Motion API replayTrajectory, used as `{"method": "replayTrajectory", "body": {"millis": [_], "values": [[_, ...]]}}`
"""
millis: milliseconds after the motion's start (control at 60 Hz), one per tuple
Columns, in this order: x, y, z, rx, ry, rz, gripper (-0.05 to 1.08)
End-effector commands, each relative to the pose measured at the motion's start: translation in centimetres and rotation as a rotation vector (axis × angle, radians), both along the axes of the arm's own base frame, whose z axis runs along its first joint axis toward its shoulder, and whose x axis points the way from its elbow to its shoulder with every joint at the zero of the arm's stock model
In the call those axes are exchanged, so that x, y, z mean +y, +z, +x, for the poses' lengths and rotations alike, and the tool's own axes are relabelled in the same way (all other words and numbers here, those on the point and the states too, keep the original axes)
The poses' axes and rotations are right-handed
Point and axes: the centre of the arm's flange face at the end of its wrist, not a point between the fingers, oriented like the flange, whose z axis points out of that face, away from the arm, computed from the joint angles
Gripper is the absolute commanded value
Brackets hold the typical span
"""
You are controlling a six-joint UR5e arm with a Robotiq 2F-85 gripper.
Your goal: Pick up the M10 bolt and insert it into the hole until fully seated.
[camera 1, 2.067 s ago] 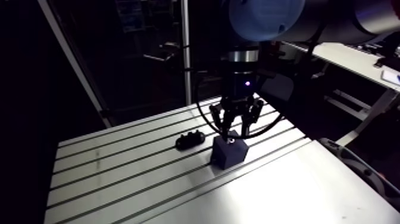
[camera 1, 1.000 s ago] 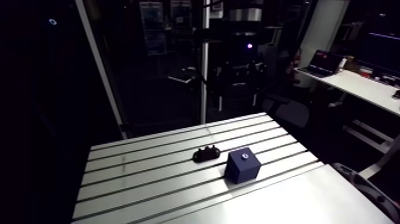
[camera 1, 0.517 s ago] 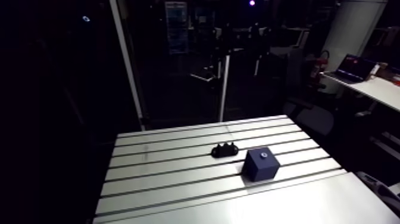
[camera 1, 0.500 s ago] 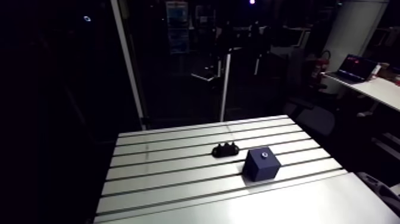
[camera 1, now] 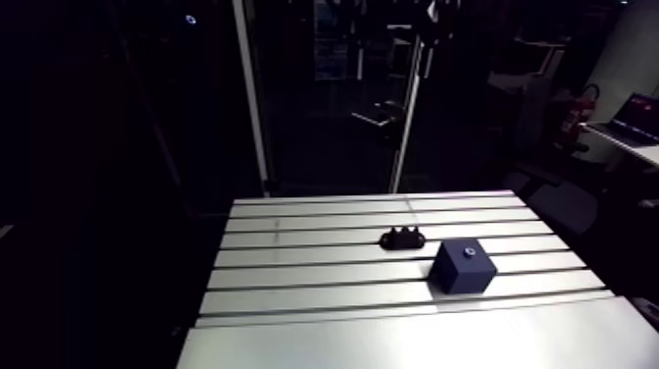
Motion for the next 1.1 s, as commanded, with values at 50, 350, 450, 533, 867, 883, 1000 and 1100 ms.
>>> {"method": "replayTrajectory", "body": {"millis": [50,350,450,533,867,883,1000,1100], "values": [[-0.6,0.7,0.5,-0.026,-0.026,-0.003,0.01],[-0.9,0.5,1.5,-0.025,-0.018,0.002,0.01],[-0.9,0.2,1.7,-0.03,-0.017,0.001,0.01],[-1.0,0.3,2.3,-0.026,-0.013,0.001,0.01],[-1.5,-0.2,3.9,0.027,0.006,-0.005,0.01],[-1.5,-0.2,3.9,0.027,0.006,-0.005,0.01],[-2.0,0.1,4.0,0.035,0.015,-0.003,0.01],[-2.1,0.2,4.0,0.036,0.018,-0.003,0.01]]}}
